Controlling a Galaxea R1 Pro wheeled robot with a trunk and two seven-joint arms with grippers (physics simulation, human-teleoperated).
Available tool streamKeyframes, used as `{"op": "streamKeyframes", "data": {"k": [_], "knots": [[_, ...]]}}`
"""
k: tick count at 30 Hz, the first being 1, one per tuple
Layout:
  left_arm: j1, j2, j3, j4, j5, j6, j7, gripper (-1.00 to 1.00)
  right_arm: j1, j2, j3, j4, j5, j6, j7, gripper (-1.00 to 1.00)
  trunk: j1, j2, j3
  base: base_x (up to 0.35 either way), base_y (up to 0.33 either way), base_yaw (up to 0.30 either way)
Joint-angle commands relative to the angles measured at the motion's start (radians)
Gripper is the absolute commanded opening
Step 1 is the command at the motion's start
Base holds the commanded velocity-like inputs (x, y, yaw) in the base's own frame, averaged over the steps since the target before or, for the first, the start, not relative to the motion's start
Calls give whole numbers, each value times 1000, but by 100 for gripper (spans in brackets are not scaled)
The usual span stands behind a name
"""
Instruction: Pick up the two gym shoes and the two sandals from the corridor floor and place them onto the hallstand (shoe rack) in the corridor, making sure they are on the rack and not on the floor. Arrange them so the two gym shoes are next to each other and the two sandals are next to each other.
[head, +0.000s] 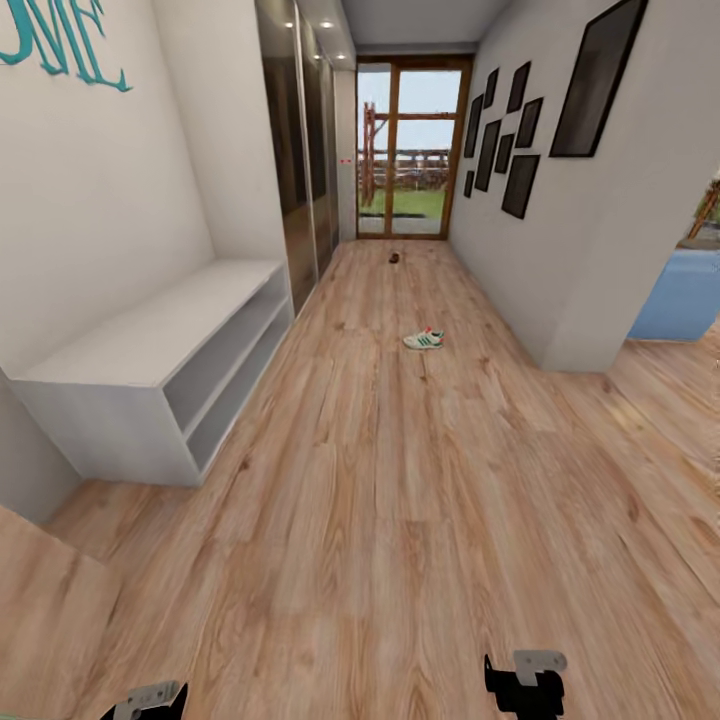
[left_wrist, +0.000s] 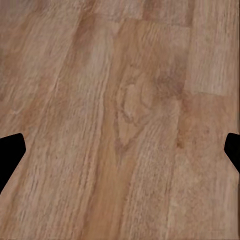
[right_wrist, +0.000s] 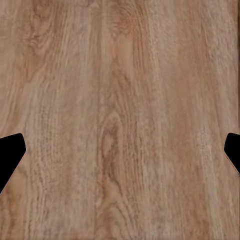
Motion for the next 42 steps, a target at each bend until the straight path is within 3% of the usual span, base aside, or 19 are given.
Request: {"op": "streamKeyframes", "data": {"k": [1,15,34,42], "knots": [[0,0,5,1,7,-1,-10,100,-1,0,1,1,6,-1,-6,100,0,0,-1,338,0,-211],[0,-1,5,2,8,-1,-10,100,-1,1,1,1,6,-1,-6,100,0,0,-1,338,0,-246],[0,0,5,2,9,-1,-9,100,-1,0,1,1,7,-1,-6,100,0,0,-1,332,0,-21],[0,0,6,2,9,-1,-8,100,-1,0,1,1,7,-1,-6,100,0,0,-1,98,0,0]]}}
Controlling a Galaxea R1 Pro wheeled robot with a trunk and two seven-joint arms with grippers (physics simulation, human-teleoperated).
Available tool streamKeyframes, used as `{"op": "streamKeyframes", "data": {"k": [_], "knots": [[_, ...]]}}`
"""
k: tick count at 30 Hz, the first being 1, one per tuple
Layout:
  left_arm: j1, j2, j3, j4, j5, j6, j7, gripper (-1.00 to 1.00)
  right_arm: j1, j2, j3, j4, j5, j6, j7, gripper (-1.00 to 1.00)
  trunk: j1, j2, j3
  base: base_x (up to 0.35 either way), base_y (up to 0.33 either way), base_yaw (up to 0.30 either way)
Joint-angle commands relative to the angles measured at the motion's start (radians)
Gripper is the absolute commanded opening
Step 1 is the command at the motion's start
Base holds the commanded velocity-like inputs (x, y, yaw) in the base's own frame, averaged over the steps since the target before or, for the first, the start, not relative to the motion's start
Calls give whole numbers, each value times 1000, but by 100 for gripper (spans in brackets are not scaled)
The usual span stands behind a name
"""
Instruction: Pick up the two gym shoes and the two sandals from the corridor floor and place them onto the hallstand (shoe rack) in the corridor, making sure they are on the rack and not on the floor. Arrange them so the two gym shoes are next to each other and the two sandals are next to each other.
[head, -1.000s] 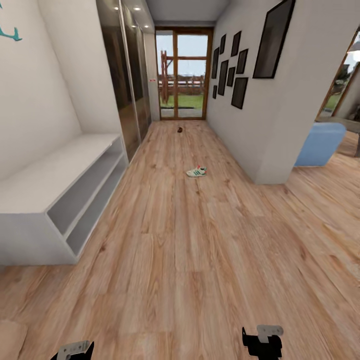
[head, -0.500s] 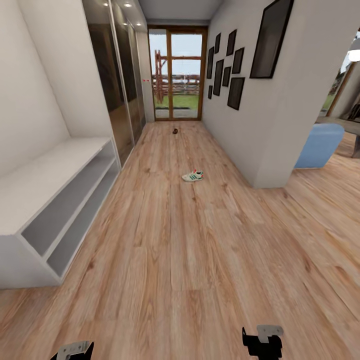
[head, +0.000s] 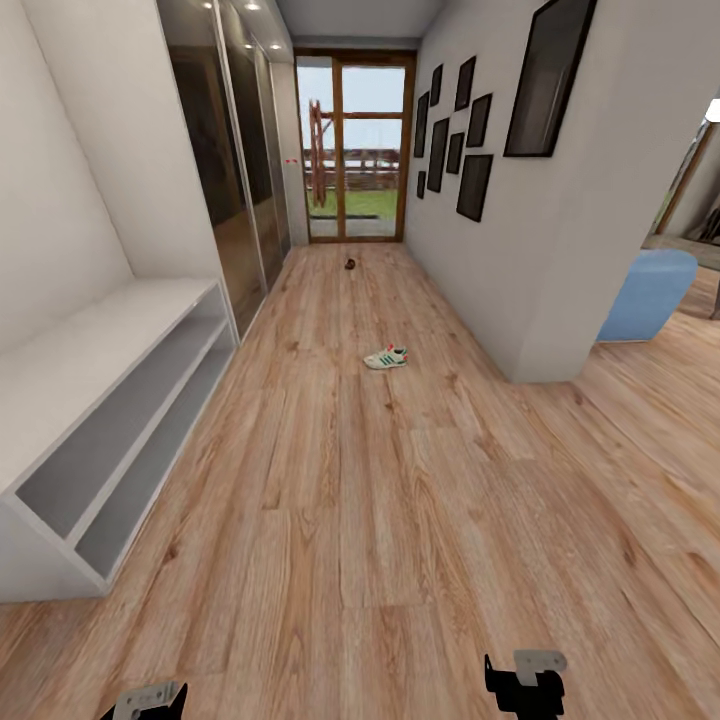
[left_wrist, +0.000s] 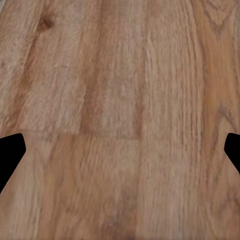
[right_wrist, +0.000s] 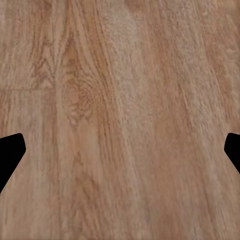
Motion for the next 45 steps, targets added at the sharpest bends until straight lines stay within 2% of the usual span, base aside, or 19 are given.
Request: {"op": "streamKeyframes", "data": {"k": [1,31,45], "knots": [[-1,-1,5,1,7,-1,-11,100,-1,0,1,1,6,-1,-6,100,0,0,-1,85,0,0],[-1,-1,5,2,7,-1,-11,100,-1,0,1,2,7,-1,-6,100,0,0,-1,306,2,0],[-1,-1,5,3,7,-1,-11,100,-1,-5,1,2,11,-1,-5,100,0,0,-1,335,106,0]]}}
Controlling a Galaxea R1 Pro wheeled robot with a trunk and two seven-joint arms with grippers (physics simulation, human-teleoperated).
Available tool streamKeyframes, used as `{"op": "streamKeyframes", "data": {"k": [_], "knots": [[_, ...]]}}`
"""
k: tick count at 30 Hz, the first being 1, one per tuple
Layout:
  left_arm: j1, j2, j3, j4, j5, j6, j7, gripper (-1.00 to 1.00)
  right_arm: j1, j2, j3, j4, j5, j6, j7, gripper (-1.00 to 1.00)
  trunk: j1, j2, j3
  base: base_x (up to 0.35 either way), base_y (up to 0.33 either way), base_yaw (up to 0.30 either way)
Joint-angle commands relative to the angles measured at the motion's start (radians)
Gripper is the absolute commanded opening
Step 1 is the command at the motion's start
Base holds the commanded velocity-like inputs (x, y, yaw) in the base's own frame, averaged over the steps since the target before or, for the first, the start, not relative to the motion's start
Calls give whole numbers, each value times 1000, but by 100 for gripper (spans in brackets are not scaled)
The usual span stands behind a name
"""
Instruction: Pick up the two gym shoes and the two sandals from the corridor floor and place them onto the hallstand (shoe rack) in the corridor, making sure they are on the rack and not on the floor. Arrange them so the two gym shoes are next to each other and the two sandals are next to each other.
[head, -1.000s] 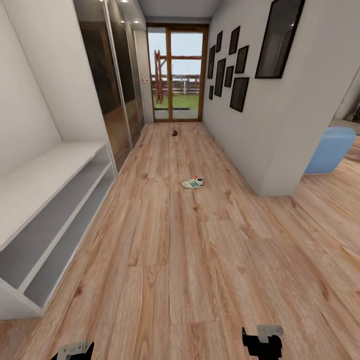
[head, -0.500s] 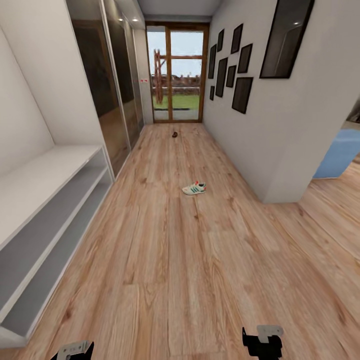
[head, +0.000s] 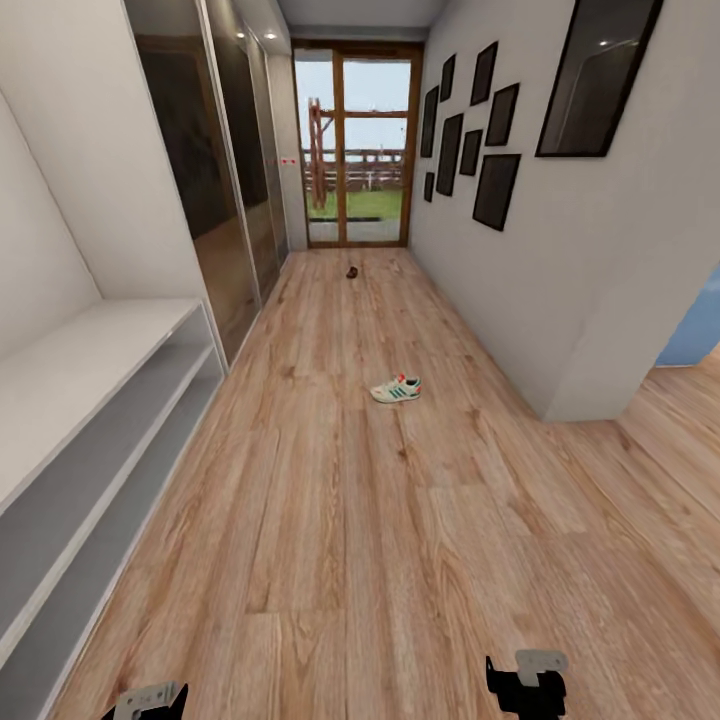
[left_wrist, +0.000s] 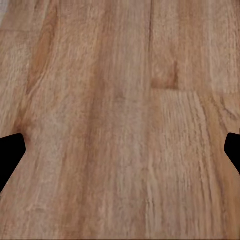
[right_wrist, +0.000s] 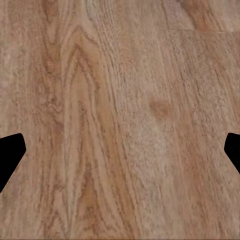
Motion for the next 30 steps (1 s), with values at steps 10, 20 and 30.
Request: {"op": "streamKeyframes", "data": {"k": [10,20,30], "knots": [[-1,0,5,1,7,-1,-10,100,-1,0,1,1,6,-2,-7,100,0,0,-1,332,128,0],[-1,0,5,1,7,-1,-11,100,-1,0,1,1,6,-2,-7,100,0,0,-1,305,168,0],[-1,0,5,1,7,-1,-10,100,-1,1,1,1,6,-2,-7,100,0,0,-1,302,145,0]]}}
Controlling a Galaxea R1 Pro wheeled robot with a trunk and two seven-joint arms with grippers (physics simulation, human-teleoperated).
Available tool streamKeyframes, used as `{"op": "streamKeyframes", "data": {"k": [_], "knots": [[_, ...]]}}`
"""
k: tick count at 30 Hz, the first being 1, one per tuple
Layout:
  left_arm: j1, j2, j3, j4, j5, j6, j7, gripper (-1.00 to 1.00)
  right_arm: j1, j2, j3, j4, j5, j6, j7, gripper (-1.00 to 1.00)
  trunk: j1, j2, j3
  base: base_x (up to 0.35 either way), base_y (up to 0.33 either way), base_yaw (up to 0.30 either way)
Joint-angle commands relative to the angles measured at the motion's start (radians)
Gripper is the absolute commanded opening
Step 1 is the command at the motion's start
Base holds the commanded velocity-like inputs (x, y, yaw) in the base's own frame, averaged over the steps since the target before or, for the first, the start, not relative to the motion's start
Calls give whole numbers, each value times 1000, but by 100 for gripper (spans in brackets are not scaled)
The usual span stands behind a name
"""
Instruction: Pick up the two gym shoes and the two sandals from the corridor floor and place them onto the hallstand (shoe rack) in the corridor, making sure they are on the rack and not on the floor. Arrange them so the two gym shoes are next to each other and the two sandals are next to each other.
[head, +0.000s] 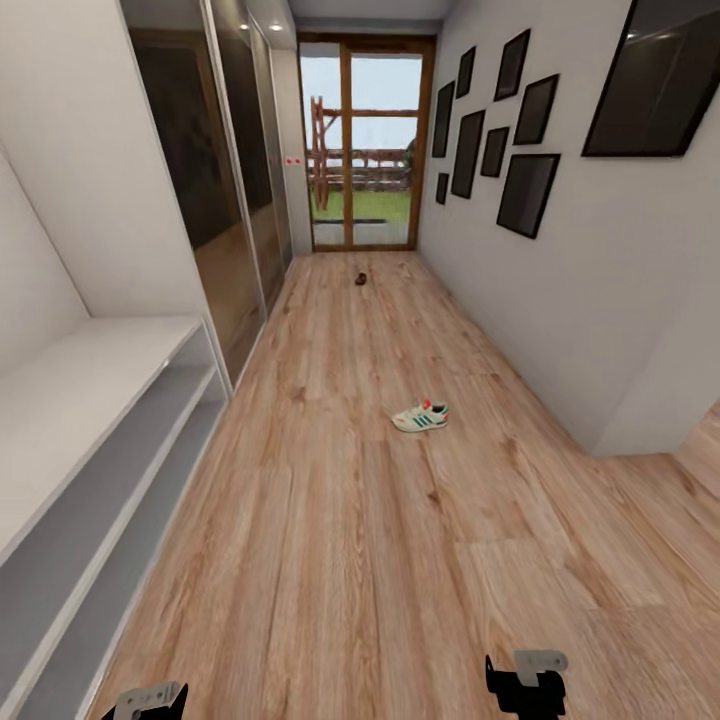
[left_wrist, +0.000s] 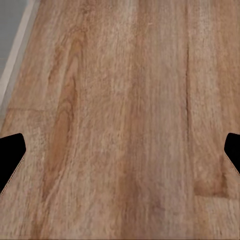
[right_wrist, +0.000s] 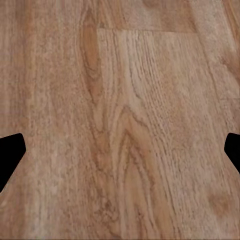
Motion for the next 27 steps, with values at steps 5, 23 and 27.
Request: {"op": "streamKeyframes", "data": {"k": [5,23,27], "knots": [[-1,0,5,1,7,-1,-10,100,-1,0,1,1,6,-1,-7,100,0,0,-1,329,31,0],[-1,0,5,1,7,-1,-10,100,-1,0,1,1,6,-1,-7,100,0,0,-1,335,4,0],[-1,0,5,1,7,-1,-10,100,-1,0,1,1,6,-1,-7,100,0,0,-1,335,0,0]]}}
